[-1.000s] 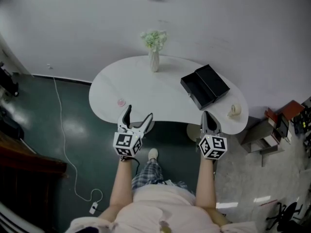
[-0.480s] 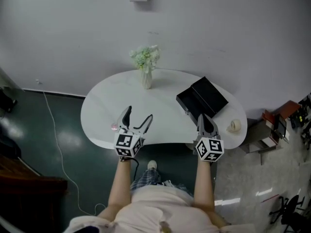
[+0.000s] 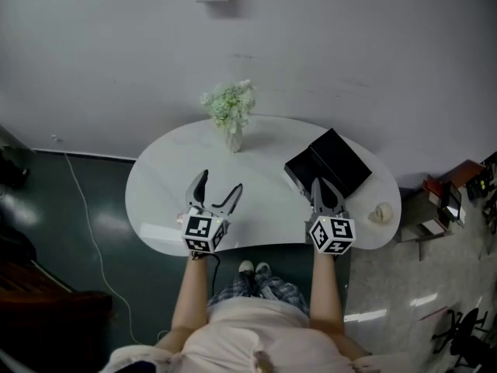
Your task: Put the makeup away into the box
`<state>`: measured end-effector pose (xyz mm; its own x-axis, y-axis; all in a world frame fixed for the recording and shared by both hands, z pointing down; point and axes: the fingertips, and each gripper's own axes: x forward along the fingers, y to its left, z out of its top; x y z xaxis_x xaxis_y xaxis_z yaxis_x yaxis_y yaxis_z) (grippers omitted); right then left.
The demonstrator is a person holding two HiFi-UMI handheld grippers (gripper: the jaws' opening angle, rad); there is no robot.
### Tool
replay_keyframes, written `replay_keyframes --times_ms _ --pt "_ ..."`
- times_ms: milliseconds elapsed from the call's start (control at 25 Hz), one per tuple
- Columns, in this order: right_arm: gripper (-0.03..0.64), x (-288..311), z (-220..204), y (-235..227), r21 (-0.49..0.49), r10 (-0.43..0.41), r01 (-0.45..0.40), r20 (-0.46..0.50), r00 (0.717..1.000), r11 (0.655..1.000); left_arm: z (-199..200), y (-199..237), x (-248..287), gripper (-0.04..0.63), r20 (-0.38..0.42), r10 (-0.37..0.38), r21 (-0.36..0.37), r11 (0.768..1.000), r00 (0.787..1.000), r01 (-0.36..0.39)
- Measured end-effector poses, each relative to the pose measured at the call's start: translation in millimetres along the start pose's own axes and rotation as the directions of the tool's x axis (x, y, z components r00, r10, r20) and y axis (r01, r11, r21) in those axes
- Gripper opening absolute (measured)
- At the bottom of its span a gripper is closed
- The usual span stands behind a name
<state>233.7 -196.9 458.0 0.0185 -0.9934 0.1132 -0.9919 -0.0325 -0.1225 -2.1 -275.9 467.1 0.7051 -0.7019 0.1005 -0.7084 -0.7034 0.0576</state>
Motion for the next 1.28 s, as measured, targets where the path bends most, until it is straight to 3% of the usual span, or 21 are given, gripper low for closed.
replay_keyframes --times_ms 320,520,760,920,1080,1280 --pt "0.017 47 2 31 -0.031 0.135 -0.137 -0.035 0.990 0.990 -8 39 -12 0.396 -0.007 0.135 -0.042 0.990 0.991 -0.135" --pt "0.017 77 -14 91 -0.028 0.273 -0.275 -0.062 0.960 0.961 -27 72 -48 0.396 -0.054 0.239 -0.021 0.971 0.970 -0.240" --pt "0.017 103 -47 195 -0.013 0.483 -0.489 -0.130 0.866 0.872 -63 117 -115 0.396 -0.137 0.402 -0.037 0.911 0.905 -0.410" --pt "0.017 109 -71 254 -0.006 0.575 -0.587 -0.188 0.796 0.810 -89 136 -148 0.396 -0.195 0.457 -0.055 0.878 0.868 -0.475" --pt "0.017 113 -98 293 -0.004 0.620 -0.641 -0.253 0.743 0.767 -119 147 -155 0.396 -0.260 0.460 -0.075 0.867 0.849 -0.493" --pt "0.017 118 -143 327 -0.026 0.636 -0.690 -0.366 0.680 0.723 -161 146 -142 0.396 -0.346 0.418 -0.097 0.874 0.840 -0.475"
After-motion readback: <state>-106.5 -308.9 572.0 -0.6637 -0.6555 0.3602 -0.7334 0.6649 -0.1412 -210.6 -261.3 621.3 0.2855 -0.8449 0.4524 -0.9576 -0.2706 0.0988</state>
